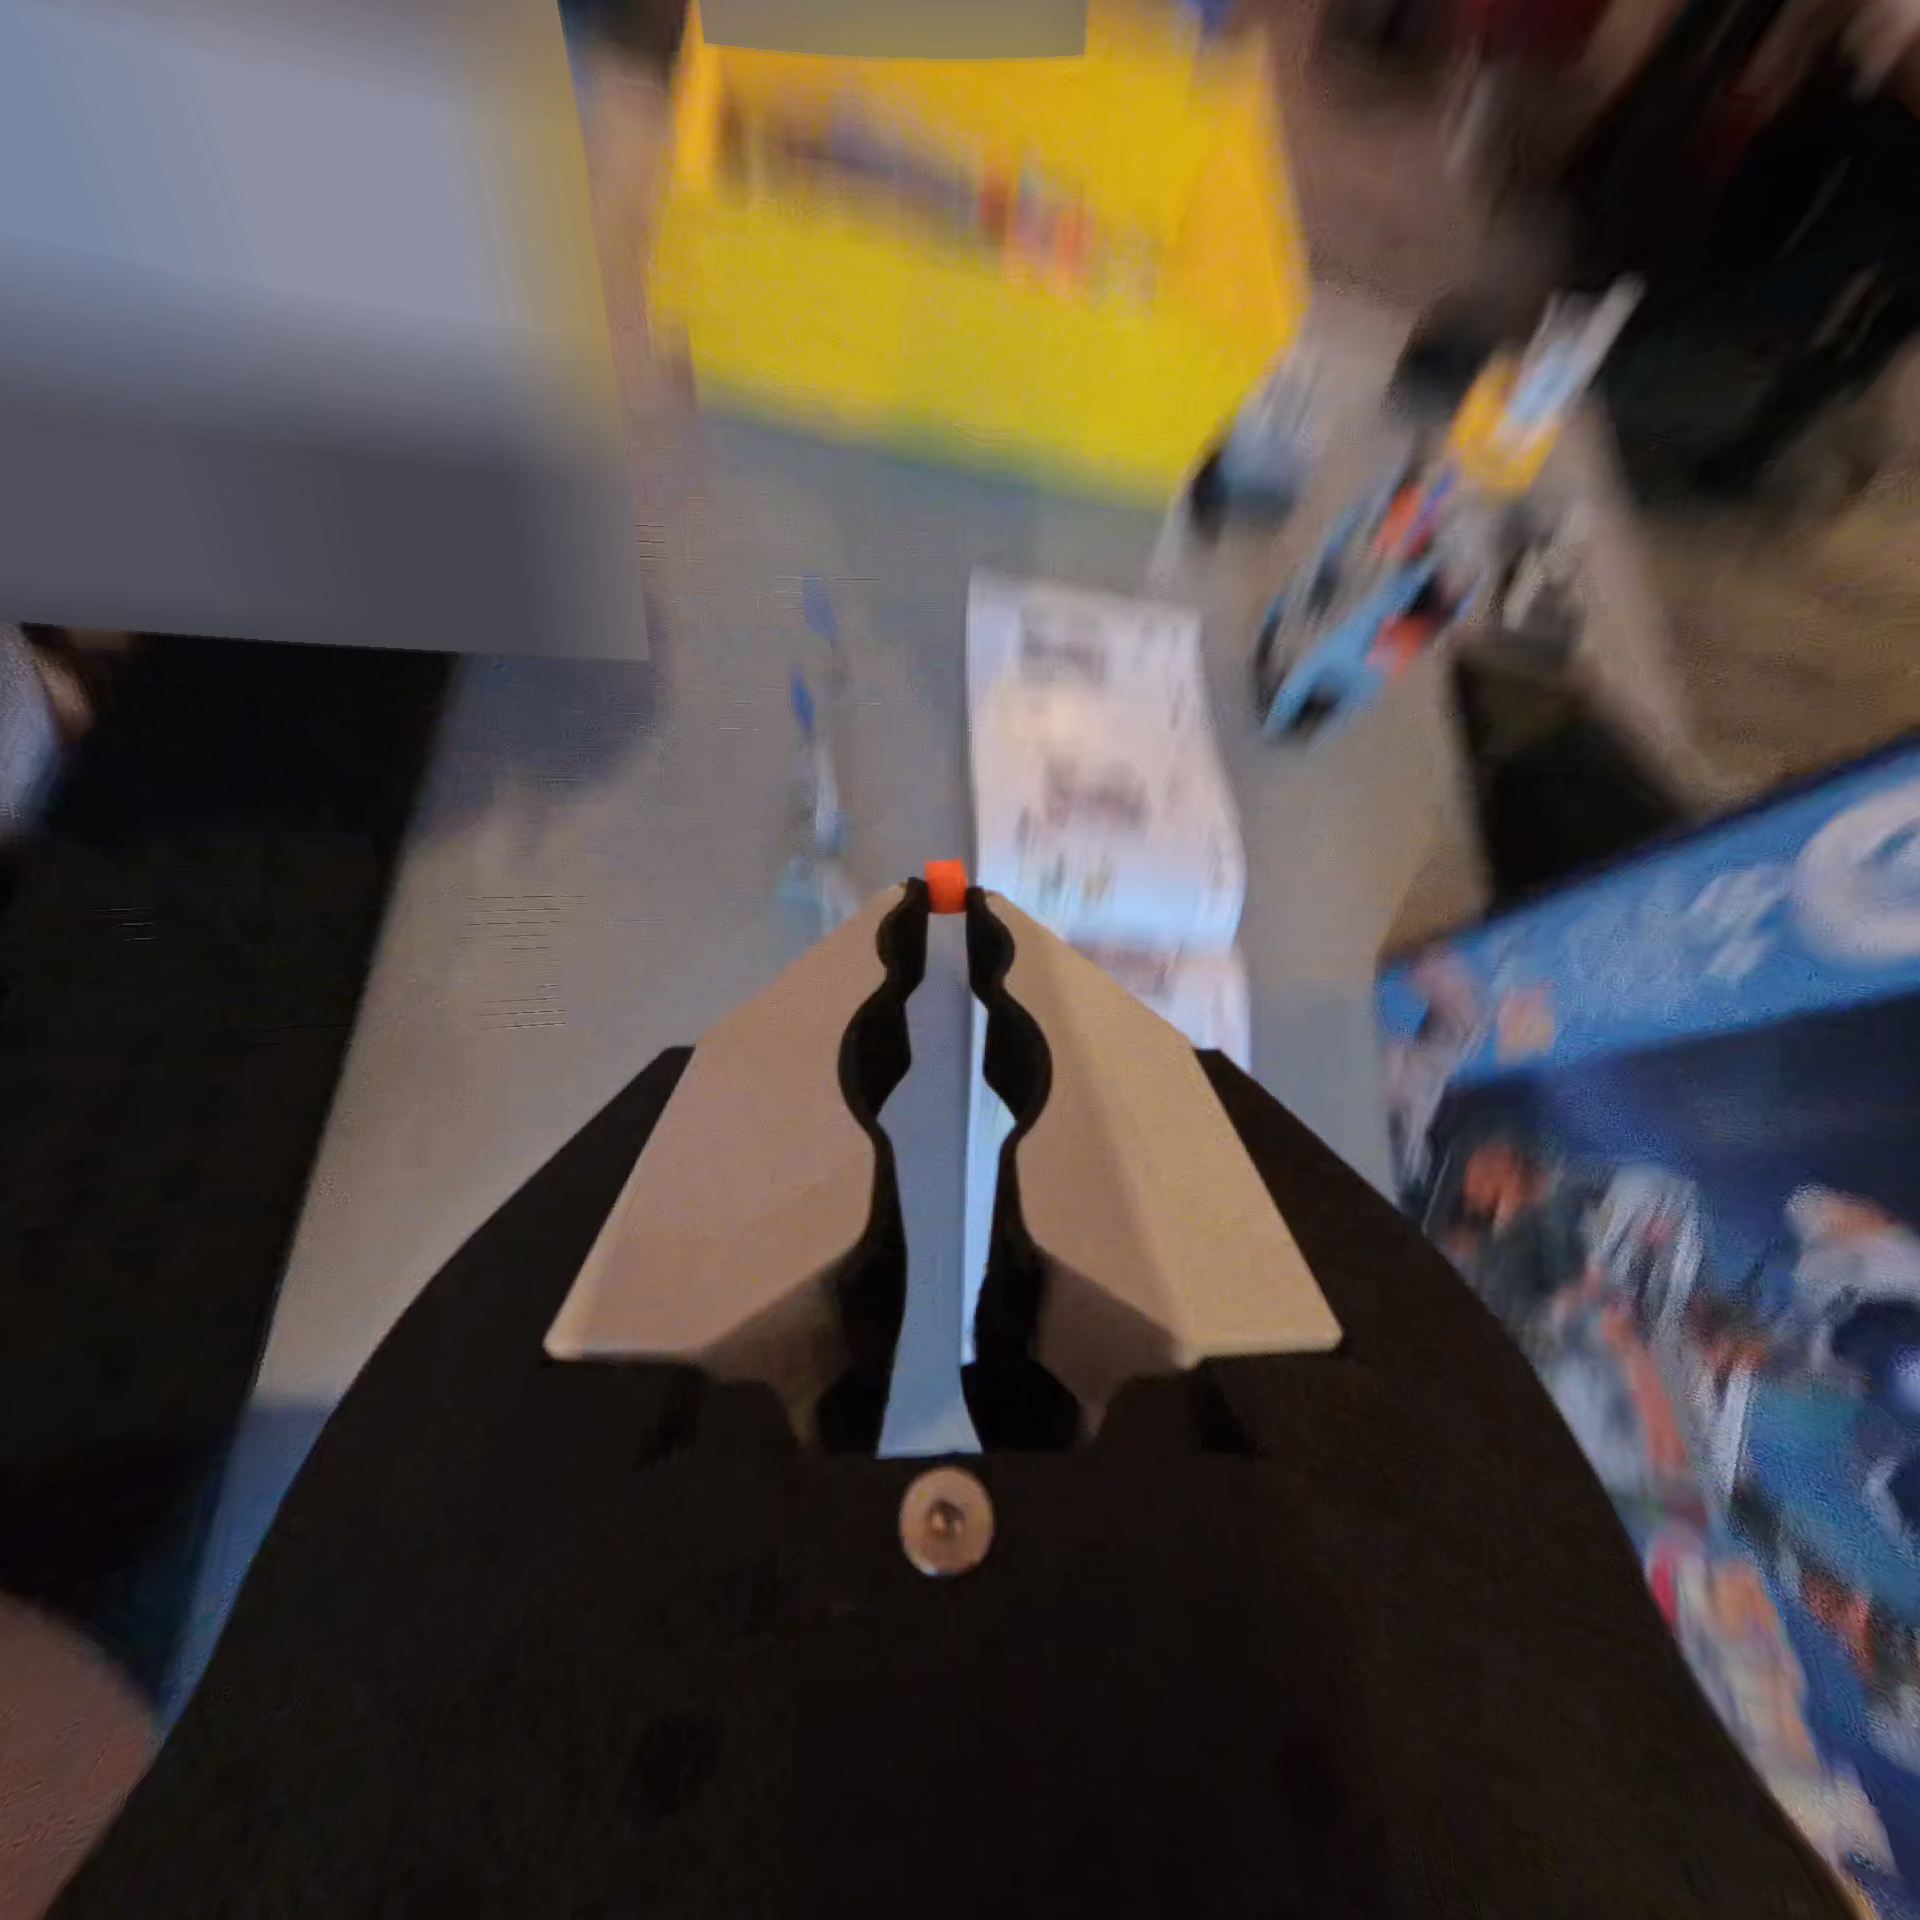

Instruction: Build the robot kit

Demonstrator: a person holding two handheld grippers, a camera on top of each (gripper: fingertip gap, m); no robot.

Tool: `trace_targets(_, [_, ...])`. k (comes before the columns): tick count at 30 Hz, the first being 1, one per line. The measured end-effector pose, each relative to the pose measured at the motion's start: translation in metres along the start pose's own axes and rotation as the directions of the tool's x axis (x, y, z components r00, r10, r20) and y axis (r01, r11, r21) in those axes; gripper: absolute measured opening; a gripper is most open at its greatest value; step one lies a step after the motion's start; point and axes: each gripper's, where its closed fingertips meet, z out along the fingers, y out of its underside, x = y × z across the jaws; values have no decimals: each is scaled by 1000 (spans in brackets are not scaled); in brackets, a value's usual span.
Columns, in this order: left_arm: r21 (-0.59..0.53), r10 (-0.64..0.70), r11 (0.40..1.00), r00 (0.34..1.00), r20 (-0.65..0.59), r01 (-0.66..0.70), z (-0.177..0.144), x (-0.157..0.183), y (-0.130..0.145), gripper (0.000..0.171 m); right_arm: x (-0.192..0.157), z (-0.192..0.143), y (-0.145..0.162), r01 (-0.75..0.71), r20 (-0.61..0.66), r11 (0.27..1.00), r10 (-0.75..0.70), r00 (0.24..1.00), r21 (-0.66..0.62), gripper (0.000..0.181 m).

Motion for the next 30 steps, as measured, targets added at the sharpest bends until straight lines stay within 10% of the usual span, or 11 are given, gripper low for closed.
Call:
trace_targets(6, [96,-14,995,981,196,-5,-51,-17,-6,2,-47,25,137,140,222,637,50,974,-758,6])
trace_targets(16, [225,-40,974,974,222,-11,-102,-10,-9,2,-57,33,179,189,231,381,66,971,-905,7])
trace_targets(23, [230,-38,973,980,194,-8,-101,-8,-9,2,-59,47,175,96,179,517,113,977,-850,7])
trace_targets(30, [236,-33,972,985,168,-7,-101,-5,-10,2,-48,38,144,-89,140,865,180,974,-494,25])
